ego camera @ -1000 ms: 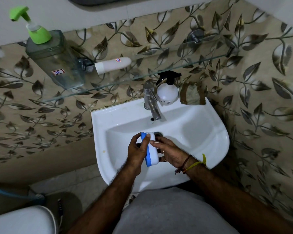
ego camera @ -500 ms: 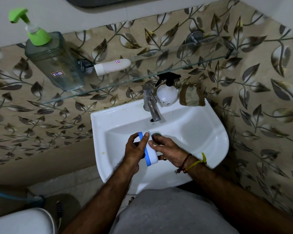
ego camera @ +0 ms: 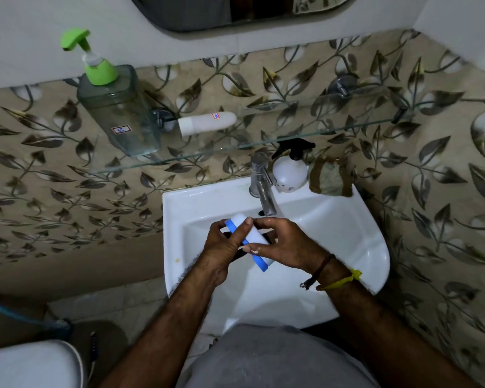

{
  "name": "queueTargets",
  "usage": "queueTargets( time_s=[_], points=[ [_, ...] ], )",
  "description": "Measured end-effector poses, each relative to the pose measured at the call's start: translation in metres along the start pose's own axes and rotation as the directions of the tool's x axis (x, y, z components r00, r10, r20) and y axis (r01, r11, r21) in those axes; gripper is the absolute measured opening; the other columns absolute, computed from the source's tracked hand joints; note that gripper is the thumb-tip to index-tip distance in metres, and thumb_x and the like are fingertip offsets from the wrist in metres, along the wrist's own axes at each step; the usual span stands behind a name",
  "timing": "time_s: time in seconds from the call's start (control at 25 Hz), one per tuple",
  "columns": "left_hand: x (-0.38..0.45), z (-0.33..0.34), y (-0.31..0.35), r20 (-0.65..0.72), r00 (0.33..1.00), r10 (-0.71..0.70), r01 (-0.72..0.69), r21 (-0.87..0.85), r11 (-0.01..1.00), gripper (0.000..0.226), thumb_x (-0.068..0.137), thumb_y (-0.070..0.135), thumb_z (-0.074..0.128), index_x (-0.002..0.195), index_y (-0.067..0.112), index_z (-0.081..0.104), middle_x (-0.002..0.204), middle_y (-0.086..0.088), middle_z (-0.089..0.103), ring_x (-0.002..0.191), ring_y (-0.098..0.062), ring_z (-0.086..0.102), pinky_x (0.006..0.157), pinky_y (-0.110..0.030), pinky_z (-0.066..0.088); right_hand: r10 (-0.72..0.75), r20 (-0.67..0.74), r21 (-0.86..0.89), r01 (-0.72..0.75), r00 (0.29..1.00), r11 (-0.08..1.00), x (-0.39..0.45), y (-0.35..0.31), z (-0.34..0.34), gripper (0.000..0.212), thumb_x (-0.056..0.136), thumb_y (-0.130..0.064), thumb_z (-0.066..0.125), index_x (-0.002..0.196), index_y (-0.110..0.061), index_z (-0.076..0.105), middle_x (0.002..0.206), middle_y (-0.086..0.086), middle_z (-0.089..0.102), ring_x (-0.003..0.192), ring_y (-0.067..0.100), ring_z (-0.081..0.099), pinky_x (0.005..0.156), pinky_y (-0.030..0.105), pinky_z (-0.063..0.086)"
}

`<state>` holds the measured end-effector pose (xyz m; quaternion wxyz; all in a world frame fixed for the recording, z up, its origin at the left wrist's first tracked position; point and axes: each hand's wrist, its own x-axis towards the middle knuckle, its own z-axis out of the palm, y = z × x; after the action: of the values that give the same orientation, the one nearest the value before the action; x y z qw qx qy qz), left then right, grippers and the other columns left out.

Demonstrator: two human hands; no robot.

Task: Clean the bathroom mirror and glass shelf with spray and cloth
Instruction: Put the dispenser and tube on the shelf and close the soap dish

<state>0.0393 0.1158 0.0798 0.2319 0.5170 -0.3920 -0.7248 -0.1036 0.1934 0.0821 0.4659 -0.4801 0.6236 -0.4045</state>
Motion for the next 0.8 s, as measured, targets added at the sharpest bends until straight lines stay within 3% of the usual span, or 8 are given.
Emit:
queueTargets(
  time_s=[0.12, 0.2, 0.32, 0.52, 0.68, 0.8],
  points=[
    [-0.006, 0.000, 0.022, 0.064, 0.996, 0.070, -0.072, 0.023, 0.997, 0.079, 0.067, 0.044, 0.079, 0.128, 0.009, 0.044, 0.114, -0.012, 0.068, 0.093, -0.021, 0.071, 0.070, -0.028, 0.058, -0.166, -0.080, -0.171, 0.151, 0.983, 0.974, -0.004, -0.020, -0.003, 0.054, 0.078, -0.023, 0.081, 0.128, -0.020, 0.062, 0.106, -0.010, 0.070, 0.088, 0.009, 0.069, 0.077, 0.026, 0.059],
    [-0.011, 0.003, 0.035, 0.084, 0.986, 0.145, -0.146, 0.006, 0.989, 0.085, 0.059, 0.047, 0.077, 0.127, 0.009, 0.043, 0.109, -0.009, 0.066, 0.090, -0.017, 0.069, 0.067, -0.022, 0.058, -0.369, -0.138, -0.440, 0.277, 0.919, 0.854, -0.005, -0.029, -0.005, 0.057, 0.077, -0.029, 0.072, 0.131, -0.018, 0.059, 0.101, -0.008, 0.069, 0.079, 0.007, 0.064, 0.073, 0.026, 0.057],
    [-0.019, 0.012, 0.062, 0.072, 0.969, 0.236, -0.232, -0.059, 0.971, 0.085, 0.062, 0.051, 0.070, 0.128, 0.004, 0.046, 0.112, -0.012, 0.063, 0.094, -0.017, 0.066, 0.069, -0.021, 0.059, -0.574, -0.141, -0.683, 0.340, 0.807, 0.646, -0.002, -0.047, -0.018, 0.063, 0.078, -0.033, 0.062, 0.136, -0.008, 0.056, 0.116, 0.008, 0.071, 0.095, 0.022, 0.069, 0.082, 0.036, 0.058],
    [-0.024, 0.013, 0.092, 0.064, 0.903, 0.426, -0.412, -0.162, 0.897, 0.071, 0.079, 0.061, 0.051, 0.121, 0.003, 0.054, 0.107, -0.015, 0.072, 0.092, -0.021, 0.072, 0.077, -0.028, 0.061, -0.777, -0.093, -0.785, 0.434, 0.623, 0.442, -0.003, -0.087, -0.048, 0.061, 0.083, -0.025, 0.063, 0.136, 0.002, 0.053, 0.133, 0.014, 0.062, 0.112, 0.023, 0.066, 0.098, 0.033, 0.054],
    [-0.014, 0.003, 0.085, -0.161, 0.851, 0.499, -0.505, 0.008, 0.863, 0.025, 0.096, 0.035, 0.059, 0.099, 0.011, 0.061, 0.092, -0.011, 0.073, 0.083, -0.023, 0.073, 0.074, -0.036, 0.060, -0.756, 0.035, -0.893, 0.359, 0.654, 0.270, 0.025, -0.116, -0.089, 0.064, 0.084, -0.026, 0.065, 0.141, -0.001, 0.048, 0.141, 0.017, 0.055, 0.125, 0.031, 0.058, 0.109, 0.038, 0.042],
    [-0.004, -0.009, 0.070, -0.204, 0.750, 0.629, -0.597, 0.200, 0.777, 0.008, 0.092, 0.029, 0.067, 0.092, 0.022, 0.063, 0.088, 0.001, 0.071, 0.084, -0.019, 0.068, 0.076, -0.033, 0.057, -0.702, 0.086, -0.927, 0.316, 0.706, 0.204, 0.060, -0.120, -0.112, 0.067, 0.079, -0.020, 0.069, 0.140, -0.002, 0.049, 0.142, 0.019, 0.055, 0.129, 0.035, 0.054, 0.113, 0.053, 0.039]
  ],
)
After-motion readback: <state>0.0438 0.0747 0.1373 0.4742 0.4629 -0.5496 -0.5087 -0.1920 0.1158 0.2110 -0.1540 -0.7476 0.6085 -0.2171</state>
